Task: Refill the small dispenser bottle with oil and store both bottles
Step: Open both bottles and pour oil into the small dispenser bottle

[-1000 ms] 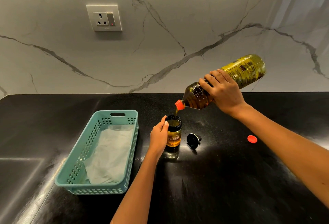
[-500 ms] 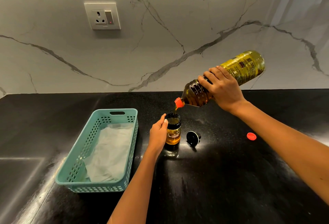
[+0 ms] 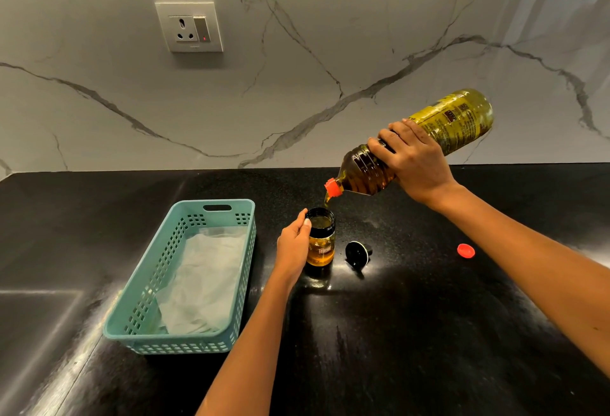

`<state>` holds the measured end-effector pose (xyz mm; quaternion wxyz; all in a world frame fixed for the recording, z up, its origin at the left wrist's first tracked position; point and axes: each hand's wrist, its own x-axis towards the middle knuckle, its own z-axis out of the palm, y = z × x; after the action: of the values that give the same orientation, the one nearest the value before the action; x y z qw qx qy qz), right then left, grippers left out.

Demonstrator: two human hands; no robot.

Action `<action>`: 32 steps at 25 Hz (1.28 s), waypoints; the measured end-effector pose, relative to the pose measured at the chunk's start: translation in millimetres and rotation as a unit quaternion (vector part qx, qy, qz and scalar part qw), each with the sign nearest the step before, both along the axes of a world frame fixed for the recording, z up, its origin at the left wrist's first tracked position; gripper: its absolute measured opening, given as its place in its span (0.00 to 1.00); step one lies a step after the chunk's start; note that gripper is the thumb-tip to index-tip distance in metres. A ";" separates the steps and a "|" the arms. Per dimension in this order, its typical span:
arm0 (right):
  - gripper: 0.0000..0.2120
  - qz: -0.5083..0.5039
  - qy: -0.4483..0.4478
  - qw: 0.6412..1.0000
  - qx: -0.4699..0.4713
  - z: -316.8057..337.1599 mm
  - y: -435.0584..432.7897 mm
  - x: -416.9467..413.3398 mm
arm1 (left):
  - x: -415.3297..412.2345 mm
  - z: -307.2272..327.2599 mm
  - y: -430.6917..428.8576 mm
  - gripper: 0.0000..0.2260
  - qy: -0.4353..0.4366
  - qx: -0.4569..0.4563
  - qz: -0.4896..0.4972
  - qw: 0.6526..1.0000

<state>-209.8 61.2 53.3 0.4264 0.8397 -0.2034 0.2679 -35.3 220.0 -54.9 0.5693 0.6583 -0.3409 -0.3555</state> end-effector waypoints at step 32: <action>0.22 0.008 -0.001 1.000 0.001 -0.2 -0.2 2.8 | 0.5 -4.4 -1.7 0.18 0.006 -0.003 0.002 1.000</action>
<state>-207.0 60.9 53.0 0.4233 0.8413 -0.1977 0.2721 -34.9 218.4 -59.2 0.5740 0.6549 -0.3376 -0.3572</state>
